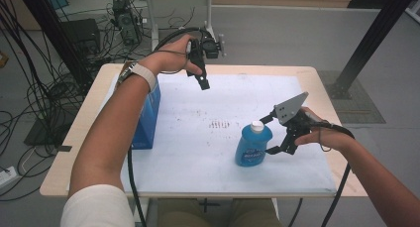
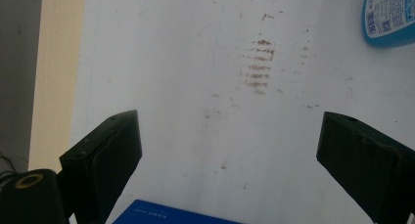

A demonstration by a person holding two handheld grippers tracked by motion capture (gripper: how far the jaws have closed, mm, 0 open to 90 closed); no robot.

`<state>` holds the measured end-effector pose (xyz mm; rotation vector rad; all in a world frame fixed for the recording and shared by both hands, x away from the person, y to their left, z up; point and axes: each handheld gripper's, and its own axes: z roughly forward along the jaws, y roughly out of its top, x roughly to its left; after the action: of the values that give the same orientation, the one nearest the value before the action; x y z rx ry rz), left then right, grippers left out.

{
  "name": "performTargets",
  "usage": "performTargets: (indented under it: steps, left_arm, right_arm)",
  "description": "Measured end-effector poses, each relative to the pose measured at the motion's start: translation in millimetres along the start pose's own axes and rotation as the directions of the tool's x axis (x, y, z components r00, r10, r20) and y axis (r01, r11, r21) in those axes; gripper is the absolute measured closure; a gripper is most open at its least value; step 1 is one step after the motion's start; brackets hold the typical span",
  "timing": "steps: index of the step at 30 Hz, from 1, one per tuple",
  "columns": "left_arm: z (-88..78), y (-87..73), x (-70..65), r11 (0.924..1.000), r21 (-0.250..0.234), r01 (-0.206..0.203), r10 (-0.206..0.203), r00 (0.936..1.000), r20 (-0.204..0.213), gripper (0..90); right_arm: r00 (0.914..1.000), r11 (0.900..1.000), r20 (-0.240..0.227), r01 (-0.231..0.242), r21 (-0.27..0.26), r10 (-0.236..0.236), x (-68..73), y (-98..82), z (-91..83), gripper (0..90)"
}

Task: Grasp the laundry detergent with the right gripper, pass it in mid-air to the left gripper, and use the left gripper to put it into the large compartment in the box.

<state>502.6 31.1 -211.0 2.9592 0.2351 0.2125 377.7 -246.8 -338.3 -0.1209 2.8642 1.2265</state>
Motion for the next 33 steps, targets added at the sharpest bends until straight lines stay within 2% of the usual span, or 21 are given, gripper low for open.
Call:
performTargets:
  steps: [5,33]
  left_arm:
    - [0.7,0.8,-0.1,1.0,0.001,-0.001,0.001,1.0,0.001,10.0]
    - [2.8,0.9,0.1,1.0,0.008,-0.001,0.001,1.0,0.001,10.0]
  right_arm:
    - [0.9999,1.0,0.004,-0.011,-0.02,0.011,0.2,-2.6,2.2,3.8]
    - [0.9997,0.998,-0.014,-0.021,-0.058,0.02,-1.3,-10.4,13.9,6.8]
